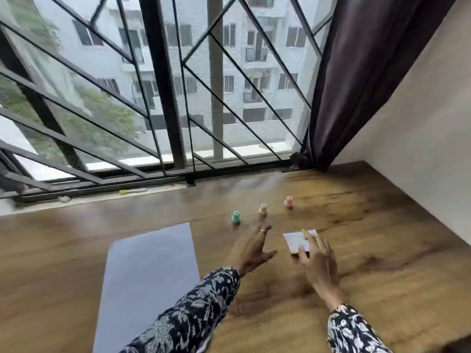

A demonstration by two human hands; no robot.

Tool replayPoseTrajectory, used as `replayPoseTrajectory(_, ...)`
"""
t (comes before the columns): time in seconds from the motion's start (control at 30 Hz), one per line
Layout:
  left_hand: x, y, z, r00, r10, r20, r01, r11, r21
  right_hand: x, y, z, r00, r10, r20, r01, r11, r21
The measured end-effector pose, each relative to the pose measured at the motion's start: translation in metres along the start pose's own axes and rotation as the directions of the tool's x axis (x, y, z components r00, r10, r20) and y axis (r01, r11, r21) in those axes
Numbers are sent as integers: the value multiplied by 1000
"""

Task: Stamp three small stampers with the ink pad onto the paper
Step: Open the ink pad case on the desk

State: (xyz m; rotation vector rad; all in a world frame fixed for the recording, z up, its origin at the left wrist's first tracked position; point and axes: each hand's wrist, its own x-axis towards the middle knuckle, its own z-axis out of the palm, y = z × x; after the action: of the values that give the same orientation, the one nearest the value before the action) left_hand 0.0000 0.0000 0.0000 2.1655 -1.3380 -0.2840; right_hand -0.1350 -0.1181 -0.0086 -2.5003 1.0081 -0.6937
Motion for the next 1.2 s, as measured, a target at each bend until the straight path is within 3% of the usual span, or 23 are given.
replayPoseTrajectory(0.1, 16, 7, 20, 996, -46, 75, 43, 998, 40, 12, 24, -4, 986, 141, -91, -132, 987, 96)
replayPoseTrajectory(0.23, 34, 6, 43, 981, -142, 133, 126, 985, 119, 20, 53, 2, 953, 295, -73, -269, 929, 253)
replayPoseTrajectory(0.5, 18, 1, 53, 985, -173, 11, 171, 980, 106, 9, 50, 15, 967, 255, 8, -244, 917, 317)
replayPoseTrajectory(0.67, -40, -18, 34, 972, -181, -151, 203, 967, 151, -21, 15, 21, 978, 172, 118, -205, 893, 400)
replayPoseTrajectory(0.83, -102, -39, 13, 940, -289, -182, 315, 940, 134, -60, -28, 28, 981, 64, 182, -137, 897, 420)
replayPoseTrajectory(0.93, -128, -49, 5, 930, -285, -233, 316, 942, 112, -79, -47, 30, 974, 54, 218, -148, 886, 440)
replayPoseTrajectory(1.03, -139, -59, 1, 931, -304, -202, 329, 938, 108, -94, -59, 33, 962, 61, 266, -168, 900, 401)
replayPoseTrajectory(1.2, -138, -67, 0, 917, -346, -198, 344, 938, -46, -104, -79, 41, 933, 84, 350, -178, 952, 247)
